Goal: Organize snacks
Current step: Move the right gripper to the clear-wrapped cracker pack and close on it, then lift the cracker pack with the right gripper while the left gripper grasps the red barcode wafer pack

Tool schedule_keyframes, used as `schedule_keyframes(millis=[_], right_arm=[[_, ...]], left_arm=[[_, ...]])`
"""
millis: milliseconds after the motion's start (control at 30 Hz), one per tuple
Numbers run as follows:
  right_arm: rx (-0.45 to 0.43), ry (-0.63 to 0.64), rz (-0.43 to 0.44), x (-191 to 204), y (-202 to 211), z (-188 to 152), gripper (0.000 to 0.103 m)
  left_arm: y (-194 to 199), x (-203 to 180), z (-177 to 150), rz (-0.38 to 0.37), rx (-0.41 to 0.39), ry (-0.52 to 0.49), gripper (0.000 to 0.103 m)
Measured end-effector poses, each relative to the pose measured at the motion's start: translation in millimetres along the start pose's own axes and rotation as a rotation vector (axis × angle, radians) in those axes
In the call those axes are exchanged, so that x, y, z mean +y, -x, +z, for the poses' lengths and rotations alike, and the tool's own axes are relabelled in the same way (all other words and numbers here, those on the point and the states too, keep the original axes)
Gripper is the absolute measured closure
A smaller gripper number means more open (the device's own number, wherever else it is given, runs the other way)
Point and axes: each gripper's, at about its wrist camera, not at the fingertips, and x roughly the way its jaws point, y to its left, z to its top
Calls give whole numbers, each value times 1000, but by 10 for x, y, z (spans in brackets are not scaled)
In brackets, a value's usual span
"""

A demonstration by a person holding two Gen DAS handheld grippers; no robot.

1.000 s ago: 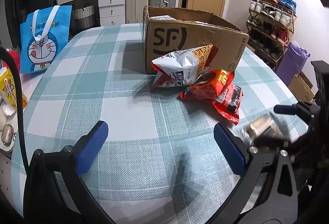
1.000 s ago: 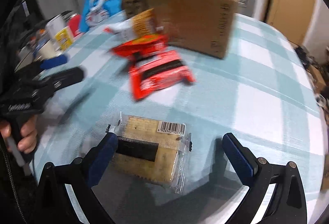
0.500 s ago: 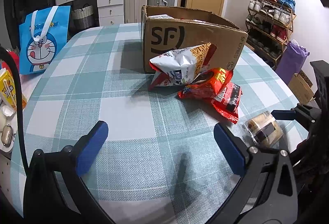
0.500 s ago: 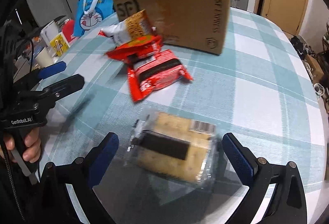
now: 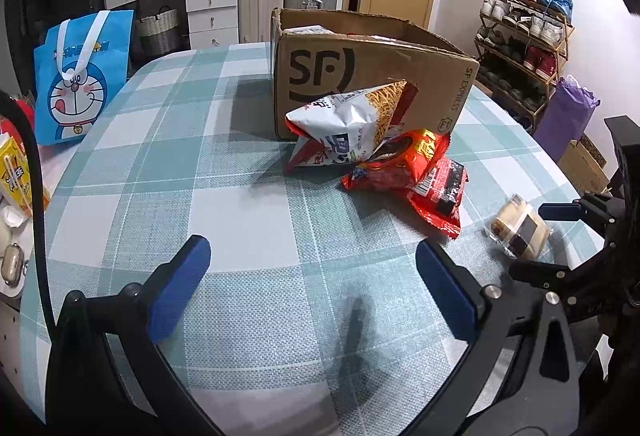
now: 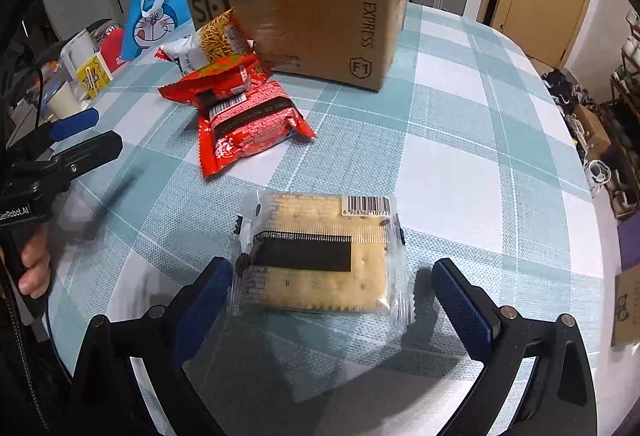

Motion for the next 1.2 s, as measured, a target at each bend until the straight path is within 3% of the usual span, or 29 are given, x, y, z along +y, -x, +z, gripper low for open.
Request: schedule_keyframes(millis=[300,467,700,867,967,1200], right_arm=[[-51,40,23,48,21,-18,32],[-75,20,56,11,52,-11,38],[-169,-30,113,-90,231,20,39],[-241,-81,132,-185,370,38,39],[-245,-98,126,-243,386,50,39],[-245,-119,126,-323,384,40,39]], left_arm=[[-28,13,32,-21,7,14,1],[-78,-35,69,-31,13,21,1],[-135,-165,193,-74,28,53,1],[-232,-301,330,-53,39,80,1],[-303,-379,380,-60,58,111,1],[-452,-691,351,-84,89,39,5]])
